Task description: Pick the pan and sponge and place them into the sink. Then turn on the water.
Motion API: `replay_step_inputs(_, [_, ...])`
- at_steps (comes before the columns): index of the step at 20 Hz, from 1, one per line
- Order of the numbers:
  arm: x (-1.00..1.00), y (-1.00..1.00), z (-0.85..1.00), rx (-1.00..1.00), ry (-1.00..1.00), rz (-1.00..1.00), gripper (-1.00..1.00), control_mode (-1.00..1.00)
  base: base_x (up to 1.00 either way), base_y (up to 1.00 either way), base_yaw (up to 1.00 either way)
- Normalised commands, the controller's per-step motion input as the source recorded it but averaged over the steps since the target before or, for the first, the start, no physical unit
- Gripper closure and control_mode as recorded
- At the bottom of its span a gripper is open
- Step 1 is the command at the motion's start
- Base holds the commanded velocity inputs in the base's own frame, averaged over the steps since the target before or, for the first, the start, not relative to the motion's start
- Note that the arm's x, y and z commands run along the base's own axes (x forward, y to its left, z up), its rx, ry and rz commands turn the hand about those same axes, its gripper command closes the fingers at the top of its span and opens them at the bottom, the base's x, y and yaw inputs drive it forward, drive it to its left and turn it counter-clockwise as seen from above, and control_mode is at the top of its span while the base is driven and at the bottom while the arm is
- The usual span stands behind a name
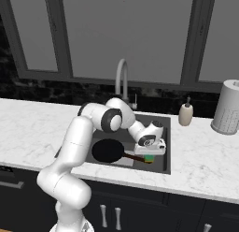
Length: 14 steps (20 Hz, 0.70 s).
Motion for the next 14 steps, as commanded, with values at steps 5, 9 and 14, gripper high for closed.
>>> replay_step_inputs(5, [-0.03,0.01,0.0,0.0,0.0,0.02,-1.0,-1.0,0.0,0.0,0.0])
replay_step_inputs(9, [-0.04,0.09,0.11,0.0,-0.02,0.0,-1.0,-1.0,0.0,0.0,0.0])
replay_step_inputs(14, [-0.37,0.09,0.68,0.0,-0.23,0.0,-1.0,-1.0,0.0,0.0,0.0])
